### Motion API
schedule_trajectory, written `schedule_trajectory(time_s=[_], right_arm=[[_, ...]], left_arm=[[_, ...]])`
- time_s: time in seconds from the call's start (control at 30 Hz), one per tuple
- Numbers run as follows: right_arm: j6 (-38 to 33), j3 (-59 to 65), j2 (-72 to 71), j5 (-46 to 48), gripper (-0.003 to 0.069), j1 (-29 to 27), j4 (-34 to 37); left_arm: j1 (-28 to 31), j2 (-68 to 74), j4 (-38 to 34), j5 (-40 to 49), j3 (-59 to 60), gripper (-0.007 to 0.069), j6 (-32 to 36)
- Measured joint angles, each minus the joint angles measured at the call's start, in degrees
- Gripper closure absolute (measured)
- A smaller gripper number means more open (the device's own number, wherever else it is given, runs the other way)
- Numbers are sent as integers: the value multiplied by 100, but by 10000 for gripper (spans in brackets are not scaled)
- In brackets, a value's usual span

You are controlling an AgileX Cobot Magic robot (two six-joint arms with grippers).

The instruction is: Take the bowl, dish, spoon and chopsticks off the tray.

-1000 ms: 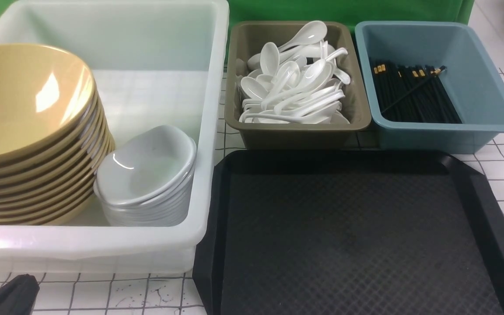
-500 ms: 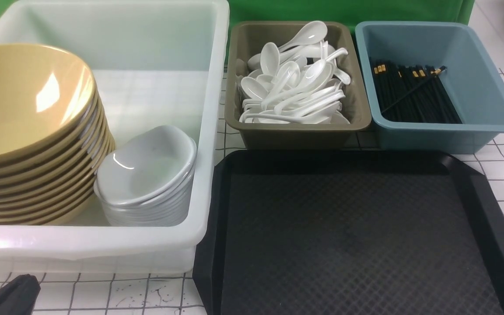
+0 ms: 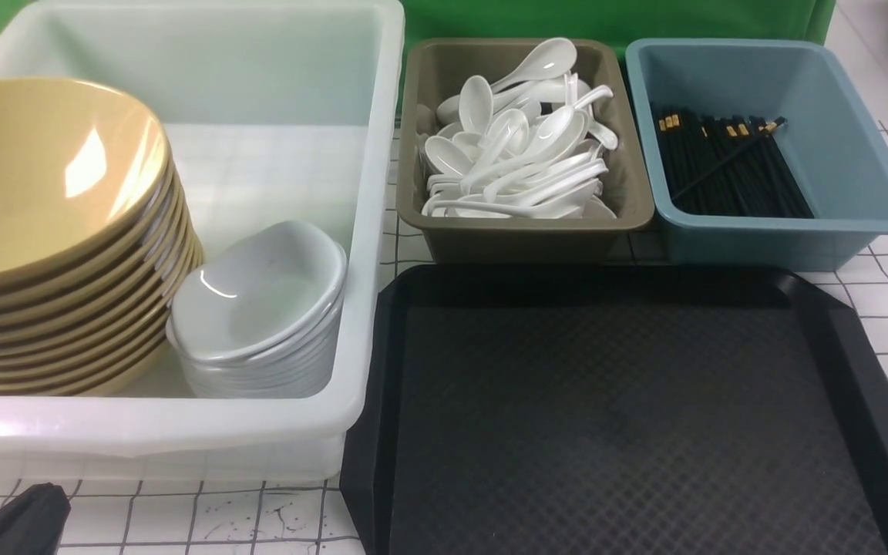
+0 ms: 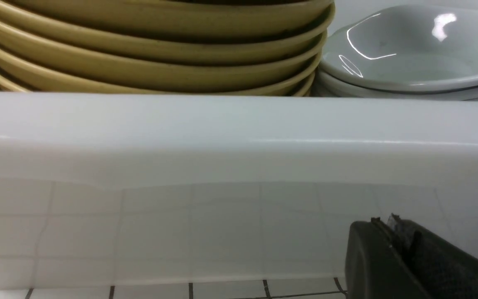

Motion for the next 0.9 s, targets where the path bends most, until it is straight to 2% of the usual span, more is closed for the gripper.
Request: schedule_trajectory(time_s=[0.1, 0.23, 0.43, 0.9], right_arm=[[-122, 26, -6, -59, 621, -371, 355], [-303, 22, -6, 122, 621, -597, 500], [-454, 27, -6, 789, 621, -665, 532], [-461, 22, -6, 832, 616, -671, 532]], left_arm=[[0, 0, 0, 0, 0, 631, 0], [0, 0, -4, 0, 0, 631, 0], [0, 0, -7, 0, 0, 631, 0], [0, 0, -7, 0, 0, 631, 0]])
